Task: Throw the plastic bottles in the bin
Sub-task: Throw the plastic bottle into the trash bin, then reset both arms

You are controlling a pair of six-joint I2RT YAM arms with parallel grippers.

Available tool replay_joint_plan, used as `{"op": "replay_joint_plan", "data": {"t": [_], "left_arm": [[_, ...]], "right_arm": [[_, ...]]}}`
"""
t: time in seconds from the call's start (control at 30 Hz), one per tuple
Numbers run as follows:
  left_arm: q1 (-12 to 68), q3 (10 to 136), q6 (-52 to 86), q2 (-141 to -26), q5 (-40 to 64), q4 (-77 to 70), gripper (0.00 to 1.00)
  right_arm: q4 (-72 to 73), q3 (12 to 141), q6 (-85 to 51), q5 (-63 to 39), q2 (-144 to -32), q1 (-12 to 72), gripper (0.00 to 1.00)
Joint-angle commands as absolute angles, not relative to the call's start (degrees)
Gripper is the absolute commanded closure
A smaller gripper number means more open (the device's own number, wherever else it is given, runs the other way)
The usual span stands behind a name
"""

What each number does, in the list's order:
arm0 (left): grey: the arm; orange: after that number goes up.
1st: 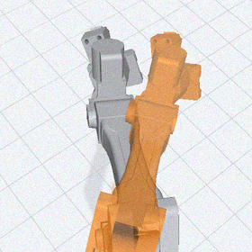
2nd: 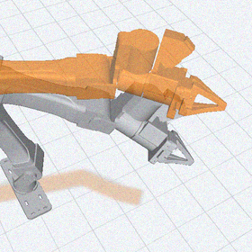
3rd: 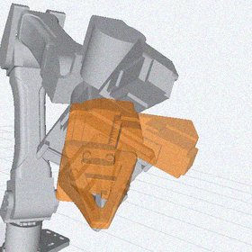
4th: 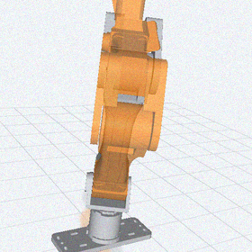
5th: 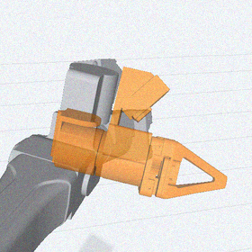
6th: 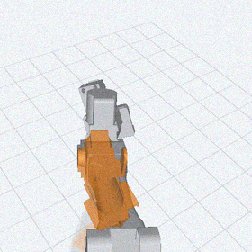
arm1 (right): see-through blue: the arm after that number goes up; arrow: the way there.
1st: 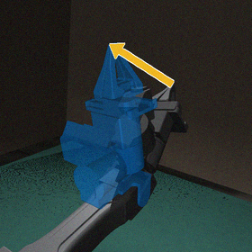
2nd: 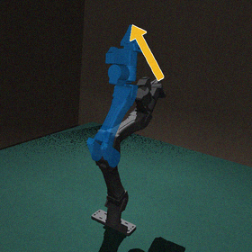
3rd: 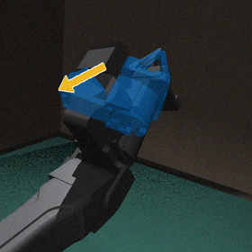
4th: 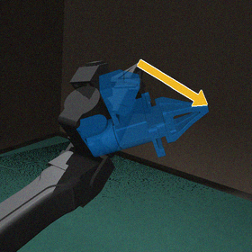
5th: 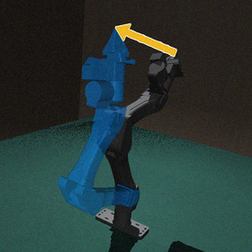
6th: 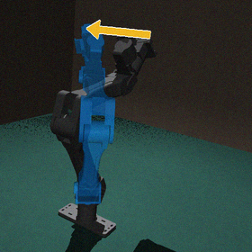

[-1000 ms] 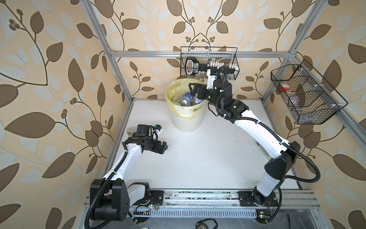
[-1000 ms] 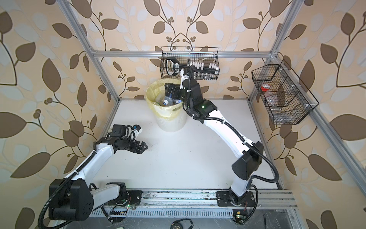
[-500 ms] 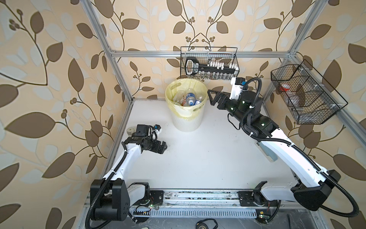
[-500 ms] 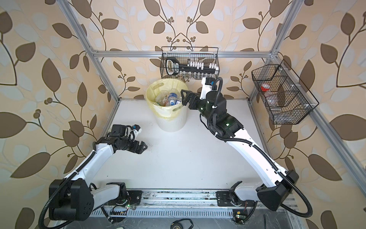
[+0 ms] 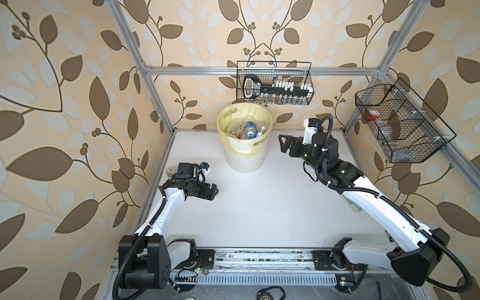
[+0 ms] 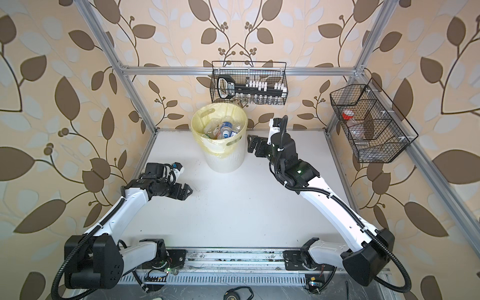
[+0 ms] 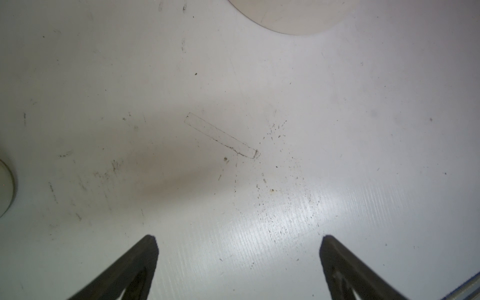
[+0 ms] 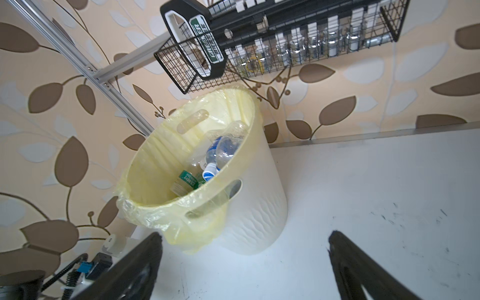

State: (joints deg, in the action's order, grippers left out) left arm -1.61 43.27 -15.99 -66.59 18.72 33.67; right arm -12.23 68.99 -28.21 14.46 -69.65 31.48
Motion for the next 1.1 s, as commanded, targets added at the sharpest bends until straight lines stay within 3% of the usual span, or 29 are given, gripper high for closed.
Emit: {"op": "replay_joint_plan", "data": {"t": [0.0,0.3,0.57,0.83,1.07], "left_arm": [[-2.16,45.94,-14.97,-66.61,17.28,32.18,0.01],[-2.20,49.08,-7.15,-73.66,11.56,27.03,0.01],[-2.15,53.82,-2.44,-79.49,-5.56,20.79,0.01],[-2.19,54.92,-2.83,-84.64,-4.96,16.33,0.01],[-2.15,50.43,-0.91,-79.80,-0.49,8.53,0.01]], "right_arm": [[-9.15,64.37,-25.68,18.75,-66.25,30.55,0.00],[-8.39,55.04,-20.81,25.32,-61.41,29.65,0.00],[0.04,43.03,-13.29,32.91,-56.03,29.54,0.00],[15.57,27.32,-8.55,38.58,-47.85,28.94,0.00],[14.50,23.79,-6.98,40.42,-46.25,26.43,0.00]]}}
